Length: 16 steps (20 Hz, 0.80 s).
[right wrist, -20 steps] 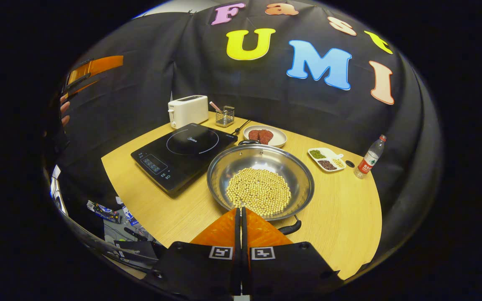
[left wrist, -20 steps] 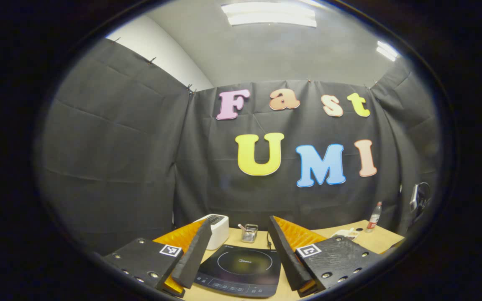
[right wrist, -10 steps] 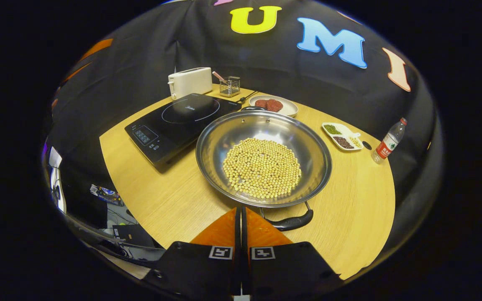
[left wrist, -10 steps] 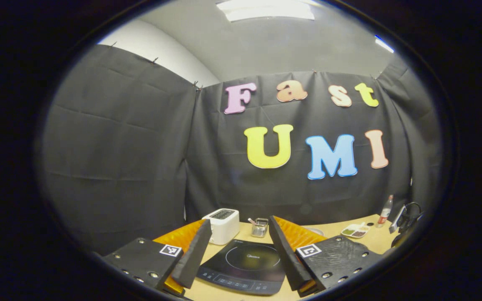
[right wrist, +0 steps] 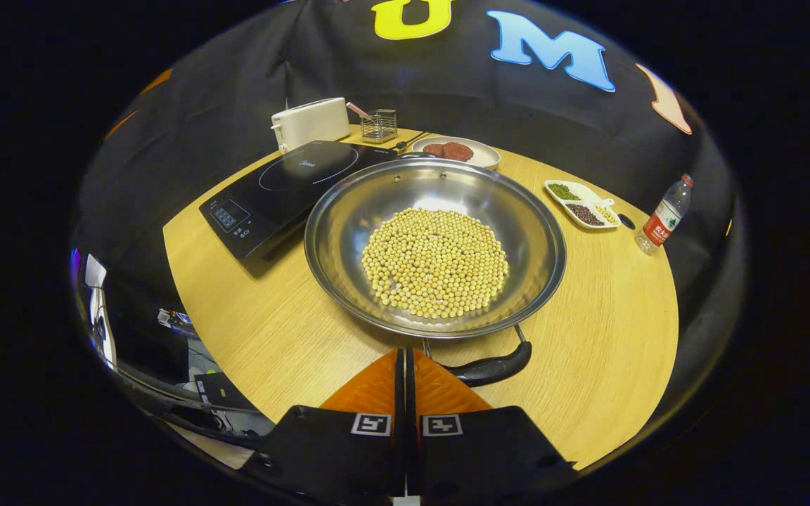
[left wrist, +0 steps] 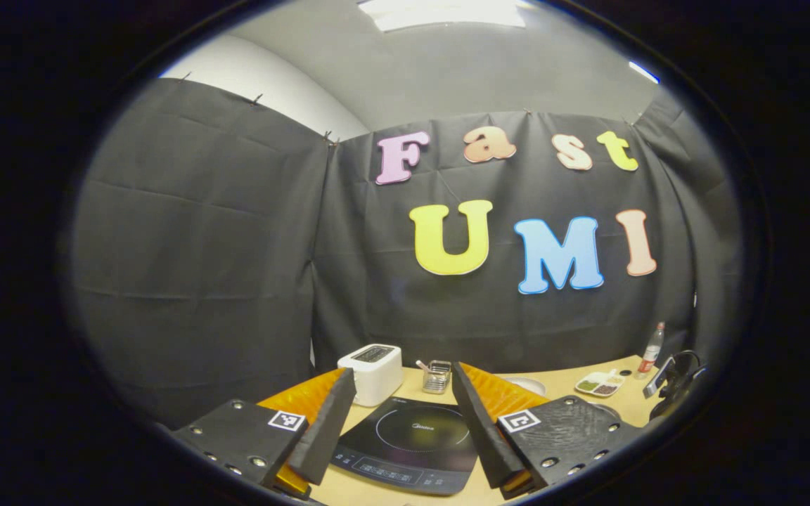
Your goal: First push the handle of the pot to place it horizontally, then grasp the pot with both hands and set it on the induction cooktop.
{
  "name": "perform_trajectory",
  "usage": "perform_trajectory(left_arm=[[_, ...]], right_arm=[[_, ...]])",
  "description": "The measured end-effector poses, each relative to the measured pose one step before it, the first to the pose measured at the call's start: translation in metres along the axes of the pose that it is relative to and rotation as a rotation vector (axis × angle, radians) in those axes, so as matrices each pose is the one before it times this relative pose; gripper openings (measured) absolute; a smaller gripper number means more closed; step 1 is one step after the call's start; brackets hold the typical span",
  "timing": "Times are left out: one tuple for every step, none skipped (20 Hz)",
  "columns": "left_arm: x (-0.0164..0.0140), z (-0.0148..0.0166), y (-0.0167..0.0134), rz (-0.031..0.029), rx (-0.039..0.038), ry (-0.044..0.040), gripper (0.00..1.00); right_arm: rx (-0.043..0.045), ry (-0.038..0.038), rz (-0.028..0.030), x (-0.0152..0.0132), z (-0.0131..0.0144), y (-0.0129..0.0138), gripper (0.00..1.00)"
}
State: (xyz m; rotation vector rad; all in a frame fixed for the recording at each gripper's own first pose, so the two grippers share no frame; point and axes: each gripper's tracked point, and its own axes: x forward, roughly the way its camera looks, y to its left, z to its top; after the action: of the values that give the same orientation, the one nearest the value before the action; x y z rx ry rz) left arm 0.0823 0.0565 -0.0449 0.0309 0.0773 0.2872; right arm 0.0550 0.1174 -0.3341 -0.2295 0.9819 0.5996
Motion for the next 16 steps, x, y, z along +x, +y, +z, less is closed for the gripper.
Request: perform_trajectory(left_arm=[[0.00045, -0.00062, -0.00187, -0.00132, 0.00147, -0.00027, 0.81], [0.00059, -0.00069, -0.00227, -0.00153, 0.00158, 0.00109, 0.83], [0.00101, -0.00056, -0.00197, -0.00165, 0.00049, 0.00324, 0.84], [0.00036, -0.00228, -0.00191, -0.0011, -0.00063, 0.00392, 0.84], [0.0006, -0.00133, -0.00133, -0.00073, -0.00096, 0.00382, 0.84], [0.00013, -0.00025, -0.00115, 0.00075, -0.00053, 0.00229, 0.84], [0.00055, -0.0009, -0.00077, 0.00059, 0.00032, 0.00061, 0.81], [-0.0002, -0.00054, -0.00047, 0.00116, 0.00138, 0.0006, 0.82], [0.00023, 0.00014, -0.00103, 0.00068, 0.00269, 0.00142, 0.82], [-0.00041, 0.00078, -0.00024, 0.0012, 0.00369, 0.00053, 0.82], [0.00069, -0.00095, -0.00117, 0.00106, 0.00274, -0.00171, 0.82], [0.0003, 0.00078, -0.0008, 0.00108, 0.00182, -0.00093, 0.82], [0.00055, -0.00051, -0.00067, 0.00043, 0.00147, 0.00092, 0.82], [0.00073, 0.0002, -0.00124, -0.00041, 0.00203, 0.00223, 0.82], [0.00077, -0.00047, -0.00121, 0.00055, 0.00285, 0.00236, 0.82], [0.00141, 0.00003, -0.00186, -0.00038, 0.00247, 0.00175, 0.82]], right_arm=[[-0.00307, 0.00169, -0.003, -0.00049, -0.00127, -0.00165, 0.02], [0.00045, 0.00355, -0.00168, -0.00029, -0.0005, -0.00303, 0.02], [0.00665, 0.00309, -0.00253, -0.00075, -0.001, -0.00319, 0.02], [0.01133, 0.00253, -0.00402, -0.00022, 0.00024, -0.00537, 0.02], [0.00935, 0.00176, -0.00313, -0.00022, -0.00047, -0.00345, 0.02], [0.01124, 0.00063, -0.00472, -0.0005, 0.00015, -0.00531, 0.02], [0.00685, 0.00087, -0.00311, -0.00044, -0.00062, -0.00381, 0.02], [0.00653, 0.00042, -0.00438, -0.00045, 0.00064, -0.00553, 0.02], [0.00363, 0.00065, -0.00494, 0.00052, -0.00043, -0.00441, 0.02], [0.00166, 0.00078, -0.00527, 0.00008, 0.00098, -0.00437, 0.02], [0.00056, 0.00021, -0.00617, -0.00027, -0.00062, -0.00471, 0.02], [0.00076, 0.00045, -0.00585, 0.00005, 0.0009, -0.00503, 0.02], [0.00176, 0.00009, -0.00582, 0.00089, 0.0003, -0.00448, 0.02], [0.0023, -0.00026, -0.00513, 0.00076, 0.00128, -0.00499, 0.02], [0.00265, -0.00063, -0.00717, 0.00057, 0.00095, -0.00522, 0.02], [0.00305, -0.00027, -0.00788, 0.00102, 0.00134, -0.0061, 0.02]])
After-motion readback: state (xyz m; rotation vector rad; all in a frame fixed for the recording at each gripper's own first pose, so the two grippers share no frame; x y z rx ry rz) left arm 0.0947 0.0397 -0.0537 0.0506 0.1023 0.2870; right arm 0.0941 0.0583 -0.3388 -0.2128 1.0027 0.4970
